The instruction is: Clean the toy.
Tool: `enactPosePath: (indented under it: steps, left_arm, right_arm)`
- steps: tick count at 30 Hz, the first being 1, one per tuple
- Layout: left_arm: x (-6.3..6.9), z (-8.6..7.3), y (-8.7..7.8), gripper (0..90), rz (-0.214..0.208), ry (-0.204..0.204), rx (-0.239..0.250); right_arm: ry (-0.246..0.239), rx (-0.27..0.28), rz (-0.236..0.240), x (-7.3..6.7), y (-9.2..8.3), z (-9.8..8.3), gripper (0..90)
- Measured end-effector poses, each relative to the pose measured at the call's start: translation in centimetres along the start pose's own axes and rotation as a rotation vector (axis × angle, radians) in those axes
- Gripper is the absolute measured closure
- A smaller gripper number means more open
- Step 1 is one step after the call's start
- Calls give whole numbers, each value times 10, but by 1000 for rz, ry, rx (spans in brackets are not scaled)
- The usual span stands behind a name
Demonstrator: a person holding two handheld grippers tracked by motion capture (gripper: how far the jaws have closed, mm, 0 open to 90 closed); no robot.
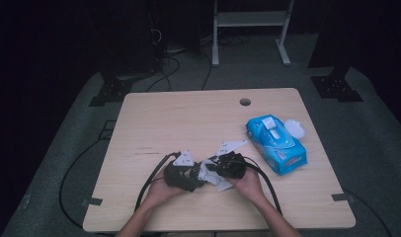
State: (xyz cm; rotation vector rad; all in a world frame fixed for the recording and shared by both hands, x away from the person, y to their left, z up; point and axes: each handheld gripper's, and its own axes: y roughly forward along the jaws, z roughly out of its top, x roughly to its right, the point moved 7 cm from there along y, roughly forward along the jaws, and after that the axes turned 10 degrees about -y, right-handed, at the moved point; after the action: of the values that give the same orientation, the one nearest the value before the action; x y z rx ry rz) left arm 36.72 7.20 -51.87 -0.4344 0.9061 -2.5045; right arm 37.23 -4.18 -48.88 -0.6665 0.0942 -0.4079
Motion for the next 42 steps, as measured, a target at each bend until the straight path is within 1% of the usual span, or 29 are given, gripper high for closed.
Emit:
enactPosePath:
  steps: [1,2,3,6,8,9,10,11,12,13,14,15,16,17,18,21,23,25,26,29,33,35,37,39,42]
  left_arm:
    - [0,1,0,241,-2,-2,3]
    - [-1,0,-1,242,0,7,-4]
    - [-1,0,-1,244,2,1,4]
    - [-3,0,-4,247,9,-5,15]
    - [-4,-1,-5,231,22,-7,14]
    - [-5,-1,-4,218,23,-14,15]
    - [-5,-1,-4,214,23,-16,17]
    - [-5,-2,-4,217,24,-8,9]
    - [-5,-2,-3,219,22,-2,2]
    - [-5,-1,-3,227,21,-6,10]
    - [-4,-1,-3,232,18,-4,12]
    - [-4,0,-3,238,14,-6,13]
    - [-5,0,-4,241,13,-2,15]
    - [-5,0,-4,244,13,-5,22]
    - [-5,0,-4,245,10,-8,23]
    - [-5,0,-4,245,7,-9,19]
    - [-6,0,-4,245,10,-1,15]
    - [-6,1,-4,245,6,-5,20]
    - [-5,1,-4,245,6,-7,23]
    - [-5,1,-4,246,5,-6,25]
    - [-6,2,-4,246,0,-8,28]
    - [-6,1,-3,246,-3,-10,21]
    - [-7,-1,-3,246,0,1,12]
    - [-6,0,-4,247,-1,4,19]
    - [-5,3,-6,247,-6,0,42]
  right_arm:
    - [-13,-1,6,-3,3,1,865]
    - [-31,-11,9,-6,5,1,863]
    - [-48,-17,0,-7,7,1,863]
    - [-59,-31,-44,0,2,-2,863]
    - [-47,-43,-79,8,-4,-8,863]
    - [-41,-48,-95,12,-7,-11,863]
    - [-35,-52,-104,14,-9,-14,863]
    - [-23,-50,-103,16,-10,-15,862]
    - [-22,-46,-100,16,-10,-16,858]
    - [-24,-44,-99,15,-10,-15,833]
    - [-31,-40,-97,14,-10,-14,779]
    - [-27,-43,-90,13,-10,-13,724]
    - [-35,-46,-86,12,-11,-11,689]
    - [-45,-48,-90,11,-13,-10,656]
    - [-53,-48,-94,11,-16,-9,605]
    - [-80,-36,-115,10,-27,-6,555]
    - [-85,-20,-134,11,-36,-5,539]
    - [-87,-6,-127,11,-38,-4,543]
    - [-86,-5,-122,11,-36,-4,545]
    - [-86,-16,-99,9,-23,-4,556]
    - [-94,-38,-93,4,-3,-2,640]
    - [-93,-33,-96,3,2,-1,690]
    - [-95,-30,-92,3,3,0,751]
    - [-90,-36,-93,6,1,-2,827]
    - [-77,-56,-101,12,-5,-8,863]
